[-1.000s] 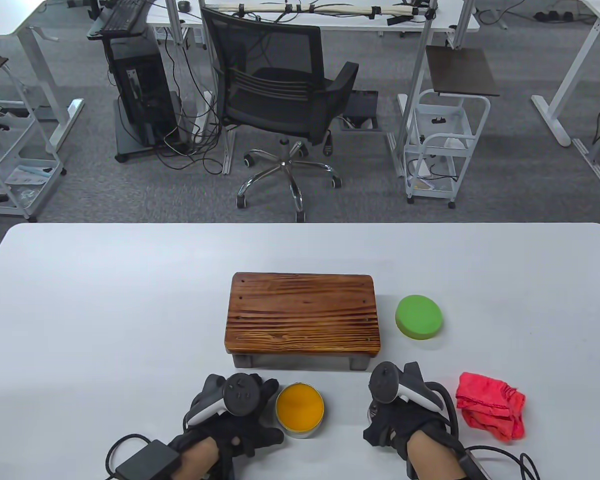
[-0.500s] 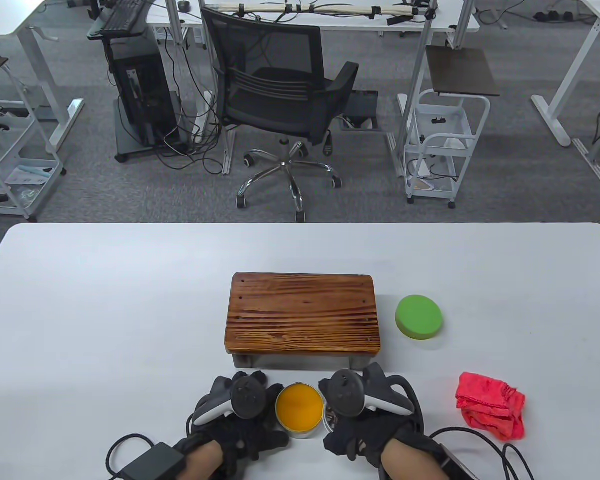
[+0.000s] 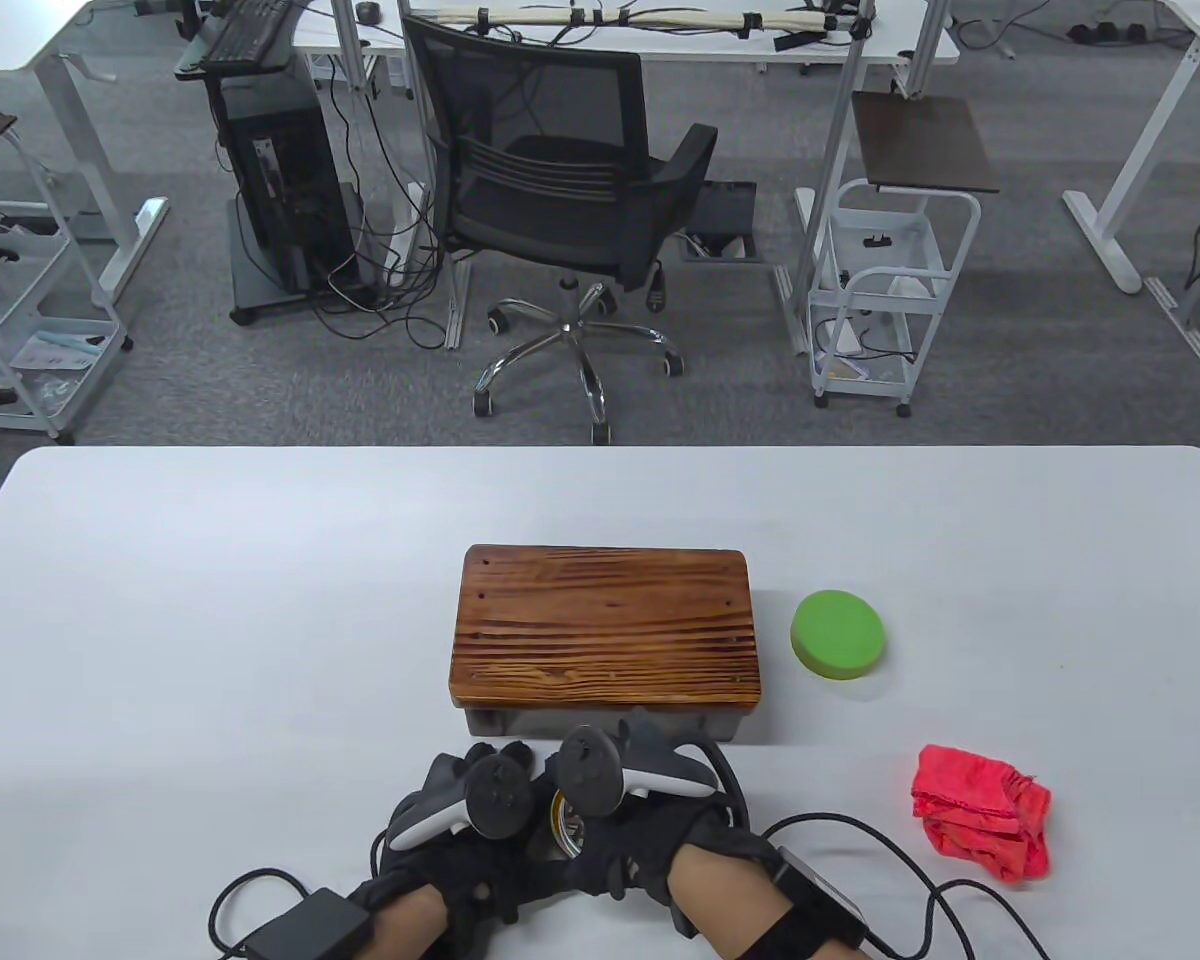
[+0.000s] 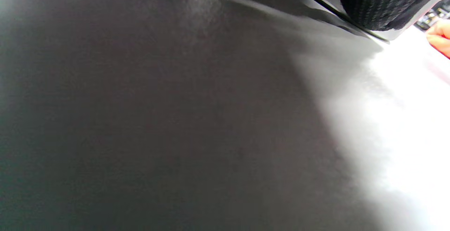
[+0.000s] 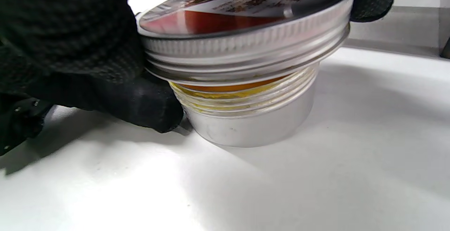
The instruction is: Dip and apply wood wax on stool
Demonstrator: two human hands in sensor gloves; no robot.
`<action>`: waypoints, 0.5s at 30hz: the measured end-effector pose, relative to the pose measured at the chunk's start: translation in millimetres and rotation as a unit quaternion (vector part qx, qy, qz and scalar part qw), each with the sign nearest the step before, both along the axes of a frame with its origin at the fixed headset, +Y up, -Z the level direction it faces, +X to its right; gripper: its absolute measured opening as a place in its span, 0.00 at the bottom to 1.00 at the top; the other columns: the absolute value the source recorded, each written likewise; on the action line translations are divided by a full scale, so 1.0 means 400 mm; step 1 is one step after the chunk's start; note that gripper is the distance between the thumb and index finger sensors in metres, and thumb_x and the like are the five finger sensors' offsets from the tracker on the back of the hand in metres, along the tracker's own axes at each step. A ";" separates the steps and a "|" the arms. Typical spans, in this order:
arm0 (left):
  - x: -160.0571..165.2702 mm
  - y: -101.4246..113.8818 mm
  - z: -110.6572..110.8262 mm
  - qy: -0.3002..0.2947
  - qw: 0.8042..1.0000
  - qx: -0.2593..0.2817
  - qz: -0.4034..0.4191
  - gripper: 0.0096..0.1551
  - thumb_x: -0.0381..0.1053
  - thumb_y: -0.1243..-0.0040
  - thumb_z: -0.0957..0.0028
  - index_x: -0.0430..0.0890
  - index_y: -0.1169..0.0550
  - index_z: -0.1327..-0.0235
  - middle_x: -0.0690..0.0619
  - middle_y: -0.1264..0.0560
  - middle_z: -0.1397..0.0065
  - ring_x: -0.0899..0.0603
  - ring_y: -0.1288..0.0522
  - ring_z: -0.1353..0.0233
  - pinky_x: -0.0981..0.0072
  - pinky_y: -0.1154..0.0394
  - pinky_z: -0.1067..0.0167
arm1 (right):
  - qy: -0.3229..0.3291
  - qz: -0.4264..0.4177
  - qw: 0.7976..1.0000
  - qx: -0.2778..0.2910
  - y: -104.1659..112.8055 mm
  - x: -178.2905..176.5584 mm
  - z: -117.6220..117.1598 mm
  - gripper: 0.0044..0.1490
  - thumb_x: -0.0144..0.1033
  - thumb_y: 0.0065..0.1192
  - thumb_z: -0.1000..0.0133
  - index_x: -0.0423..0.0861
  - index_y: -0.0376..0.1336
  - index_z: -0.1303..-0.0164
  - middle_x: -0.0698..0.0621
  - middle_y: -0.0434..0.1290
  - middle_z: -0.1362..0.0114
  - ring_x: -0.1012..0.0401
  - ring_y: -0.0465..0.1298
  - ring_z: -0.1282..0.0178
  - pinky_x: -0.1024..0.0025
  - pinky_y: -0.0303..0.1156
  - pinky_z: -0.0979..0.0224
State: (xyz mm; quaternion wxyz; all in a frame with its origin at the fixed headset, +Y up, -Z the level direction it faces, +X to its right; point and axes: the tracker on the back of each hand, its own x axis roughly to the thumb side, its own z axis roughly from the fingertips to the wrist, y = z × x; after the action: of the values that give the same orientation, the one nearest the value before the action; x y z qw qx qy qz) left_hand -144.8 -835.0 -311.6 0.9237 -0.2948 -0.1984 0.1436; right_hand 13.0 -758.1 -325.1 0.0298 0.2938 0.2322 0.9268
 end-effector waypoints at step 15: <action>0.000 -0.006 -0.001 -0.001 1.000 -0.003 -0.002 0.49 0.78 0.47 0.38 0.64 0.60 0.21 0.45 0.79 0.16 0.28 0.83 0.23 0.21 0.77 0.36 | 0.006 0.004 1.000 0.004 -0.029 -0.022 -0.014 0.58 0.59 0.79 0.51 0.44 0.50 0.22 0.40 0.51 0.19 0.38 0.58 0.28 0.45 0.67 0.28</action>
State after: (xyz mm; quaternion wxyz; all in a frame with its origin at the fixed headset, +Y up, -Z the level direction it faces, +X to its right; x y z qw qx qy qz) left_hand -145.0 -837.3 -312.1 0.9230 -0.2979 -0.1982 0.1418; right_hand 4.3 -769.8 -330.8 0.0240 0.2984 0.2297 0.9261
